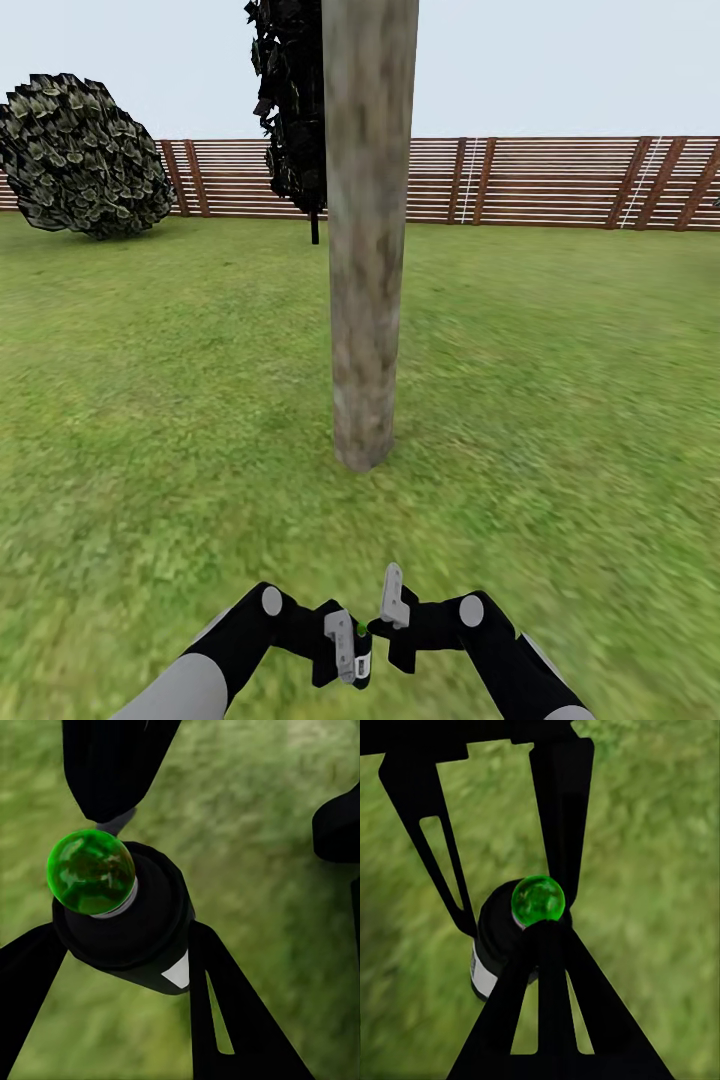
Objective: In the garden, pick up the pesticide atomizer on the floor and spray pesticide onto both trees until each tree trunk is fully covered.
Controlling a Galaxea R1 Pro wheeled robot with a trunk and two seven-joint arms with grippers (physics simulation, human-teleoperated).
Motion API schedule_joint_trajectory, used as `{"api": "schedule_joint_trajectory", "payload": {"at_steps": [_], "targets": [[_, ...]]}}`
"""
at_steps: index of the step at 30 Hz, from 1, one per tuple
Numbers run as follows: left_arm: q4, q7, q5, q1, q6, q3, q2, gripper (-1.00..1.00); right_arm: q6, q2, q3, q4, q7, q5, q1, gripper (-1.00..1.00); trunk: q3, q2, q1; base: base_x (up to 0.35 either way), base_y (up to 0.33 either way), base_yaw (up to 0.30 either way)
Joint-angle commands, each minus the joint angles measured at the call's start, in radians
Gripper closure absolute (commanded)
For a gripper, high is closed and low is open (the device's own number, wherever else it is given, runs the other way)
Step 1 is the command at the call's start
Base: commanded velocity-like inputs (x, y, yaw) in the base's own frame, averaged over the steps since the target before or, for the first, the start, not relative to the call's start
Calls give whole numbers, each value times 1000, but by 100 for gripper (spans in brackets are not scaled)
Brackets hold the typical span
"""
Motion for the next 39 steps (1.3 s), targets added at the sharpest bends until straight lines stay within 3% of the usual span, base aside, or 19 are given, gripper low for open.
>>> {"api": "schedule_joint_trajectory", "payload": {"at_steps": [1, 10, 12, 16, 19, 21, 22, 25, 28, 31, 32, 33, 35, 37, 39], "targets": [[-2, -1, -8, 0, -8, 1, 0, 100, -9, 0, -1, -1, 1, 11, 0, 100, -1, 0, 0, 0, 0, 0], [0, 1, -17, 1, -5, -6, 10, 100, -9, 0, -1, -1, 1, 11, 0, 100, -1, 0, 0, 0, 0, 0], [1, 2, -24, 3, -3, -6, 31, 100, -9, -1, -1, -1, 1, 12, 0, 100, -1, 0, 0, 0, 0, 0], [1, 1, -38, 5, 1, -8, 102, 100, -9, -2, -1, -1, 1, 12, 0, 100, -1, 0, 0, 0, 0, 0], [3, 2, -96, 7, 4, -7, 150, 100, -9, -2, -1, -1, 1, 12, 0, 100, -1, 0, 0, 0, 0, 0], [2, 2, -112, 7, 5, -6, 173, 100, -9, -4, -2, 0, 1, 12, 0, 100, -1, 0, 0, 0, 0, 0], [2, 3, -115, 7, 4, -5, 184, 100, -9, -5, -3, 0, 1, 12, 0, -100, -1, 0, 0, 0, 0, 0], [2, 5, -115, 8, 0, -1, 228, 100, -10, -13, -8, 1, 1, 11, 0, -100, -1, 0, 0, 0, 0, 0], [-3, 17, -102, 9, 5, 18, 250, 100, -11, -26, -10, 27, -4, 11, 0, -100, -1, 0, 0, 0, 0, 0], [-7, 102, -21, 9, 9, 162, 250, 100, -13, -71, -19, 132, -129, 4, 0, -100, -1, 0, 0, 0, 0, 0], [-3, 150, 16, 9, 9, 237, 249, 100, -15, -91, -47, 187, -229, -7, 0, -100, -1, 0, 0, 0, 0, 0], [0, 213, 63, 9, 10, 335, 246, 100, -23, -105, -119, 275, -370, -36, 0, -100, -1, 0, 0, 0, 0, 0], [2, 273, 112, 9, 11, 427, 240, 100, -58, -112, -214, 367, -497, -73, 0, -100, -1, 0, 0, 0, 0, 0], [2, 331, 156, 9, 15, 497, 223, 100, -127, -115, -307, 439, -600, -101, 0, -100, -1, 0, 0, 0, 0, 0], [2, 396, 189, 9, 42, 539, 196, 100, -195, -116, -385, 494, -693, -113, 1, -100, -1, 0, 0, 0, 0, 0]]}}
